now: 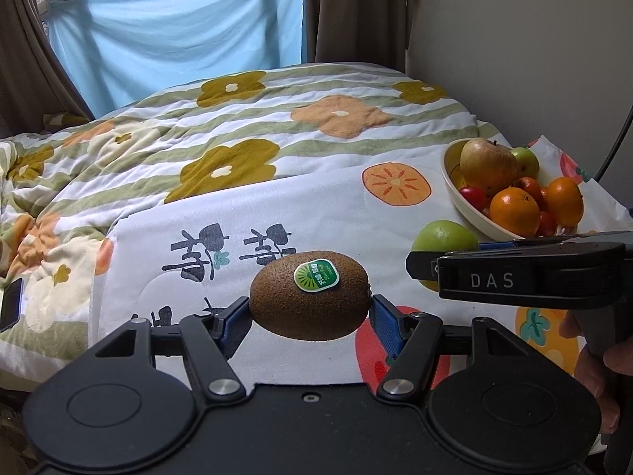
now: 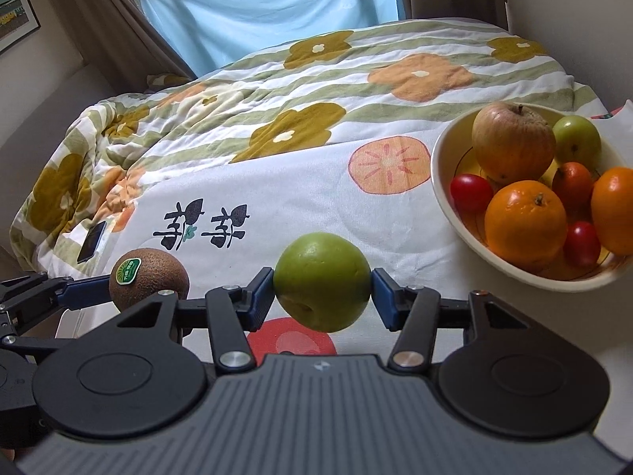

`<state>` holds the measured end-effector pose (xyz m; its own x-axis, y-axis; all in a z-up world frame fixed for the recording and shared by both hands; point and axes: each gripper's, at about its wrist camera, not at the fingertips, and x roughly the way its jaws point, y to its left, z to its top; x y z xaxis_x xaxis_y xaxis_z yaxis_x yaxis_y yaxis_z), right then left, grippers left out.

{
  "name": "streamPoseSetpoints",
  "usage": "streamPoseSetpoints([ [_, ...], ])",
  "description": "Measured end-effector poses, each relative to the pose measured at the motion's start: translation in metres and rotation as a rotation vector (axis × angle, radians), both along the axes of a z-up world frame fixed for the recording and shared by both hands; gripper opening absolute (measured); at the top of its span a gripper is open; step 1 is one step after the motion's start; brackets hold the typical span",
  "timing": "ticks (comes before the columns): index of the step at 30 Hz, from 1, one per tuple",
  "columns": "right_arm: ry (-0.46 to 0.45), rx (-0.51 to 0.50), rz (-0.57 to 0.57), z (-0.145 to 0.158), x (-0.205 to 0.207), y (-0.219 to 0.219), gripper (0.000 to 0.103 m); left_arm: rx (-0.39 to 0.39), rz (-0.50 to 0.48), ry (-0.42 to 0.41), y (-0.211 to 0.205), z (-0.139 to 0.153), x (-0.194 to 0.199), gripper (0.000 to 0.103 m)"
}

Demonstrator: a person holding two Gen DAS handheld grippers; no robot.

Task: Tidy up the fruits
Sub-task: 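Grasp the brown kiwi with the left tool while the right tool grasps the green apple, then carry both fruits over the bowl and open the left tool to release the kiwi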

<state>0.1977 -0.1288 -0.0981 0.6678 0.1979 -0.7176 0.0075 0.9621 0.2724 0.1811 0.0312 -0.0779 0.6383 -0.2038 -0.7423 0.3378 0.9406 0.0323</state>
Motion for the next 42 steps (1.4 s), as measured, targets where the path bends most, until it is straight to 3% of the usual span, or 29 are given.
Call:
streamPoseSetpoints([
  [21, -0.062, -0.060, -0.030, 0.063, -0.040, -0.132, 0.068, -0.054, -0.019, -0.068, -0.114, 0.056, -0.029, 0.069],
  [31, -0.068, -0.074, -0.036, 0.066, -0.032, -0.194, 0.068, -0.062, -0.026, -0.073, -0.178, 0.058, -0.014, 0.069],
  [42, -0.061, -0.078, -0.009, 0.054, -0.003, -0.243, 0.068, -0.057, -0.005, -0.041, -0.230, 0.037, 0.022, 0.069],
])
